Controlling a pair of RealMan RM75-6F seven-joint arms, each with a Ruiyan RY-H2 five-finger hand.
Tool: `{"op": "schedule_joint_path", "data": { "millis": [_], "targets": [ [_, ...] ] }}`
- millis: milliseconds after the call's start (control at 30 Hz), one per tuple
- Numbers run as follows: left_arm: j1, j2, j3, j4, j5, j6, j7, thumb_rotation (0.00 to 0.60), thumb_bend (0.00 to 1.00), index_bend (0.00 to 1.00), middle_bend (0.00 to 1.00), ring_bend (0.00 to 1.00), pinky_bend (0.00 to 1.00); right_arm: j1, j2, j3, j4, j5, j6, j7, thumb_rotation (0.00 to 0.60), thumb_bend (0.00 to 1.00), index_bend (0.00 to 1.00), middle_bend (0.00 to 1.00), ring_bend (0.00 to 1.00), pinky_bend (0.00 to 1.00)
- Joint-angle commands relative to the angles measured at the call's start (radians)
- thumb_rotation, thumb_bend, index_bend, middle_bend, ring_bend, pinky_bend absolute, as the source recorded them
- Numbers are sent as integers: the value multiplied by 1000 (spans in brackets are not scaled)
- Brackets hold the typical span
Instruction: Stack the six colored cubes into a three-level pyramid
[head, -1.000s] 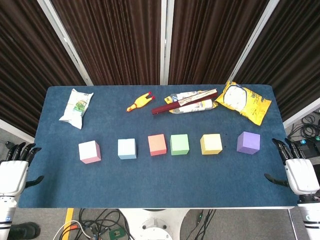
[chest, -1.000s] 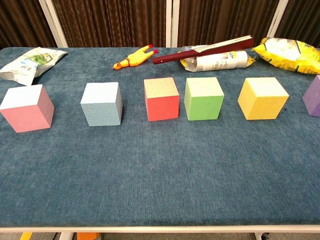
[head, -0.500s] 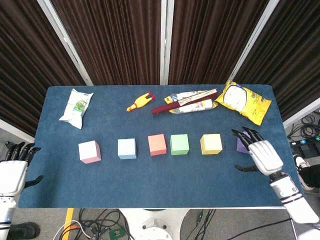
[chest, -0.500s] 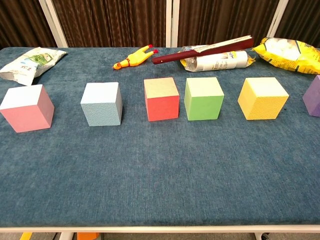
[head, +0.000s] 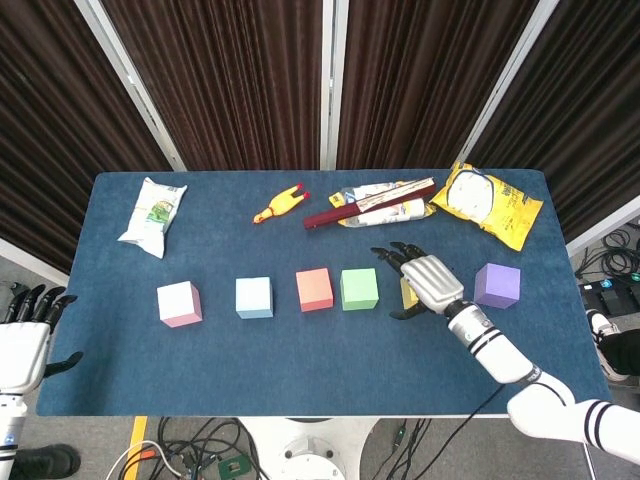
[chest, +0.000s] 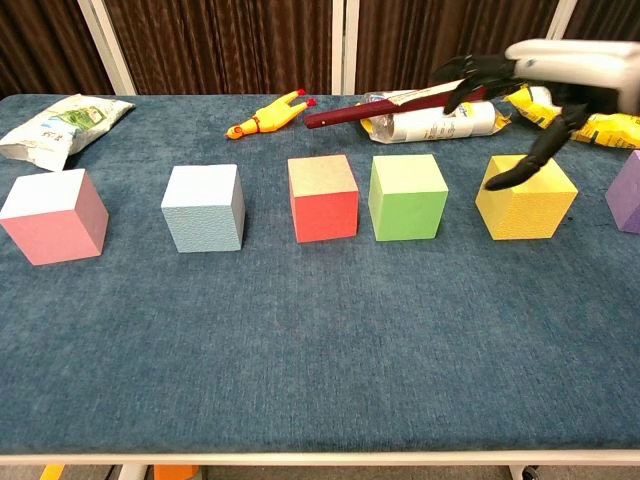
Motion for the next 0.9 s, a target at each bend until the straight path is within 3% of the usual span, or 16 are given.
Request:
{"op": "schedule_joint_path", "data": {
  "millis": [33, 500, 900],
  "targets": [
    [0, -1, 0, 3, 0, -1, -8, 600, 0, 226, 151, 57, 108, 26, -60, 3, 47, 32, -6, -45, 600, 0, 1, 174, 11, 120],
    [-4, 5, 1, 11, 8, -7, -27, 600, 0, 226, 151, 57, 109, 95, -218, -2, 194, 113, -39, -86, 600, 0, 24, 225, 11, 120],
    [-2, 9, 3, 12, 9, -6, -33, 600, 0, 228, 151, 57, 109, 121, -293, 10, 288, 123, -15, -70, 600, 67, 143, 394, 85, 120]
  ]
}}
